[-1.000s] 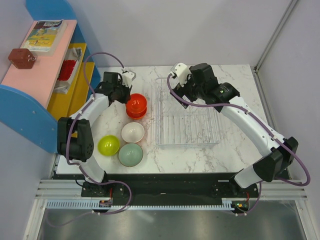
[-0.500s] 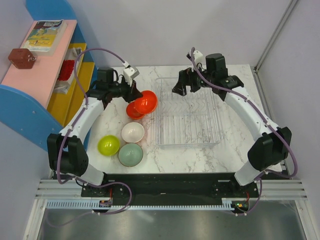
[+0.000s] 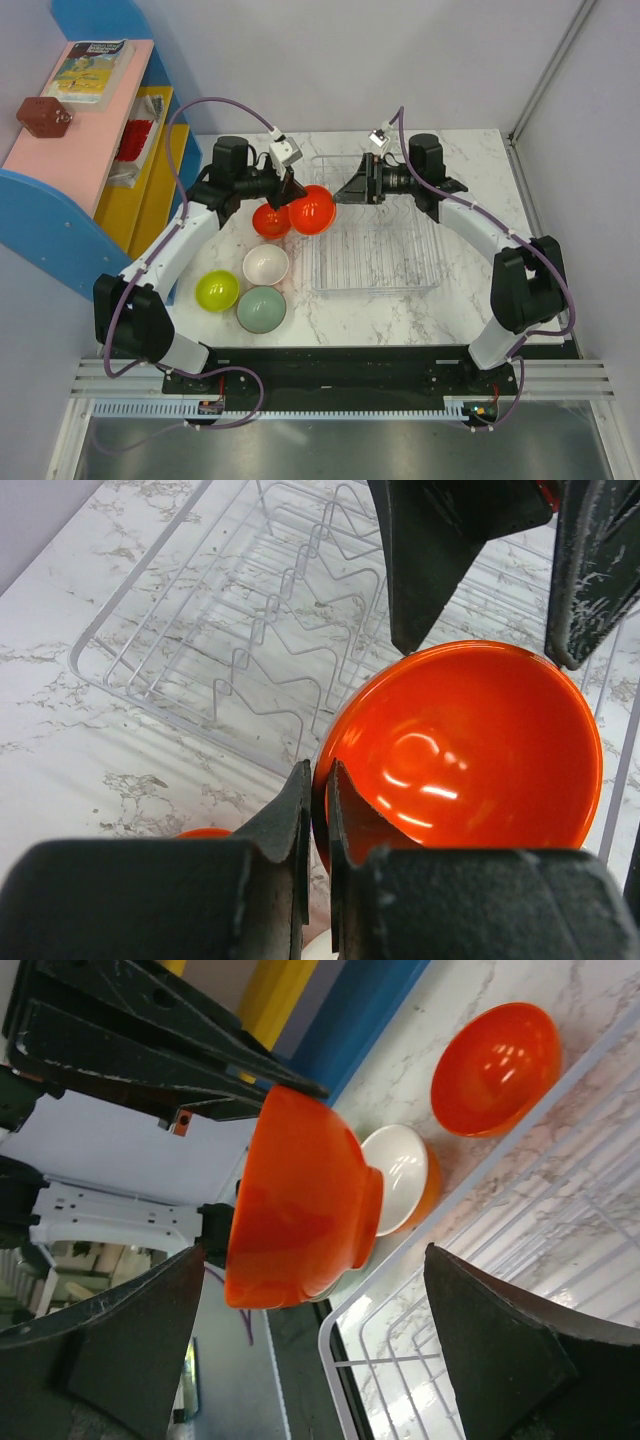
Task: Load the bowls into the dish rack
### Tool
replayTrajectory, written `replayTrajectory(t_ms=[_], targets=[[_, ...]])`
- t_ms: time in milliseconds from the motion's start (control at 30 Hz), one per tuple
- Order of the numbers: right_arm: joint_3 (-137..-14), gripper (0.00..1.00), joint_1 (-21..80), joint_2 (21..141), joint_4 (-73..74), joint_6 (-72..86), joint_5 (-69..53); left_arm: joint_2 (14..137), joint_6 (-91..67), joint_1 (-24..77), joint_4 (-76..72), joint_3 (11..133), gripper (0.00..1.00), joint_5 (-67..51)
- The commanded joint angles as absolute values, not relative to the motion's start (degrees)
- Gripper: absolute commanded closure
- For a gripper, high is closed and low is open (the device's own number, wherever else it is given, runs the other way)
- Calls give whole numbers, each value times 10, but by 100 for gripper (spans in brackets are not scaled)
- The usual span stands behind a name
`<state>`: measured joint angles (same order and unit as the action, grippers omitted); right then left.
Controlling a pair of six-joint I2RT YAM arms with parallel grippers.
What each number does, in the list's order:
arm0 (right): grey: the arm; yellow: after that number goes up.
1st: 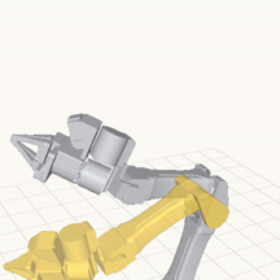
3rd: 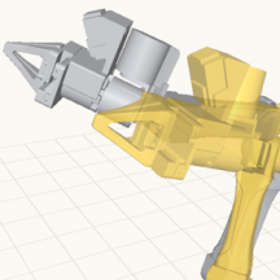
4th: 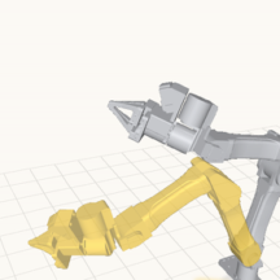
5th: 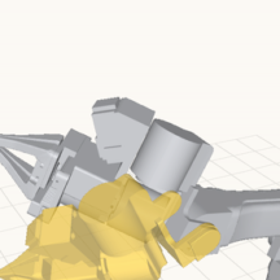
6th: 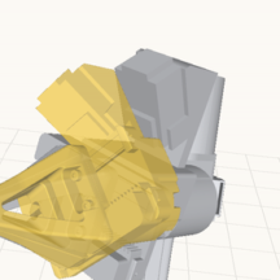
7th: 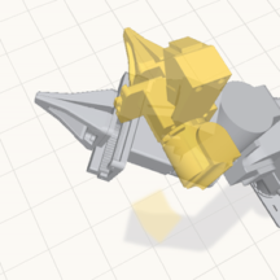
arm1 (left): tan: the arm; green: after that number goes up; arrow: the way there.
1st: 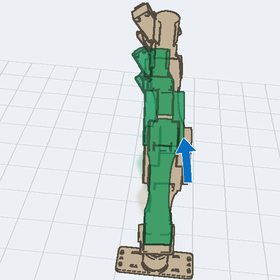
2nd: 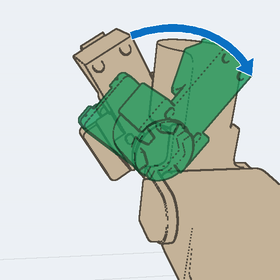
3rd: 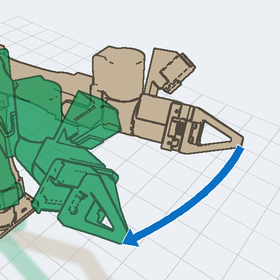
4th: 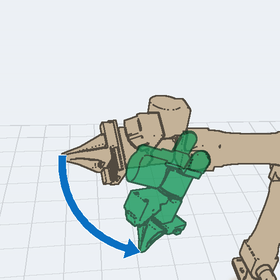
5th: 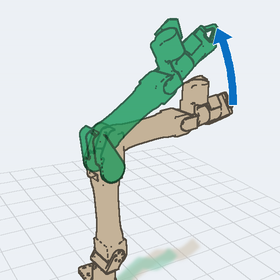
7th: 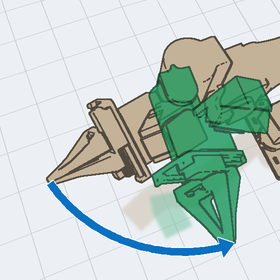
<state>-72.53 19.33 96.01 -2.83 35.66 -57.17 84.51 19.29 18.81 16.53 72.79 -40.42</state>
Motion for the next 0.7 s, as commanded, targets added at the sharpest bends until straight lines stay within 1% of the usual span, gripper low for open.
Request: replayTrajectory(t_ms=[0, 233, 667], targets=[[-706, 2, 189, 933, -141, 428, -623, 851, 208, 193, 128, 744, 98, -392], [-690, 2, 188, 940, -145, 432, -625, 856, 208, 197, 118, 745, 98, -383], [-684, 2, 189, 984, -207, 487, -640, 828, 194, 219, 79, 733, 98, -371]])
